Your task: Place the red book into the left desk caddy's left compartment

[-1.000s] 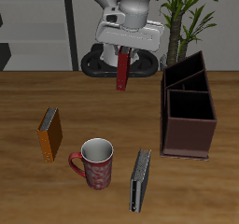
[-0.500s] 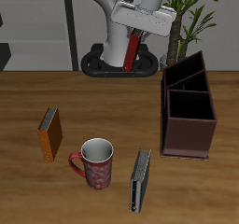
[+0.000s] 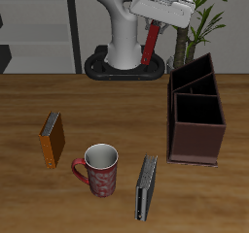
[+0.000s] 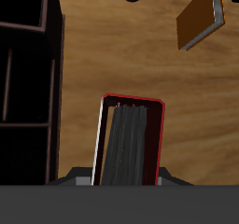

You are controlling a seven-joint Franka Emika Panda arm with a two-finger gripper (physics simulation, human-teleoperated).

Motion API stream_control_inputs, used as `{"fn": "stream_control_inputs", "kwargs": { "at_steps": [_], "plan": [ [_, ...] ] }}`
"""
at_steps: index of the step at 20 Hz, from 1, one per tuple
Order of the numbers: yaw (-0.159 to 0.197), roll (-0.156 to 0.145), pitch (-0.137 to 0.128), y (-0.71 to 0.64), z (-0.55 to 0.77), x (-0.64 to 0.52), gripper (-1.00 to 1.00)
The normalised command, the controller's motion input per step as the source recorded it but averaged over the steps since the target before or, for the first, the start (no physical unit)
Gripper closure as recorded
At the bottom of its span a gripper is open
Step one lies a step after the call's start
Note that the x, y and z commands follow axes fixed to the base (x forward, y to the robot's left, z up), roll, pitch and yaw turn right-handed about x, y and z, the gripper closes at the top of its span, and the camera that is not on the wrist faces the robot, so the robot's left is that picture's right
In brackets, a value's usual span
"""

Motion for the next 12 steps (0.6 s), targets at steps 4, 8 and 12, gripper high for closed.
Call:
{"fn": "stream_control_inputs", "kwargs": {
  "at_steps": [4, 8, 12],
  "plan": [
    [0.011, 0.021, -0.031, 0.29, 0.01, -0.28, 1.00],
    [0.021, 0.035, -0.013, 0.35, -0.07, -0.23, 1.00],
    [0.048, 0.091, -0.028, 0.48, -0.04, -0.21, 1.00]
  ]
}}
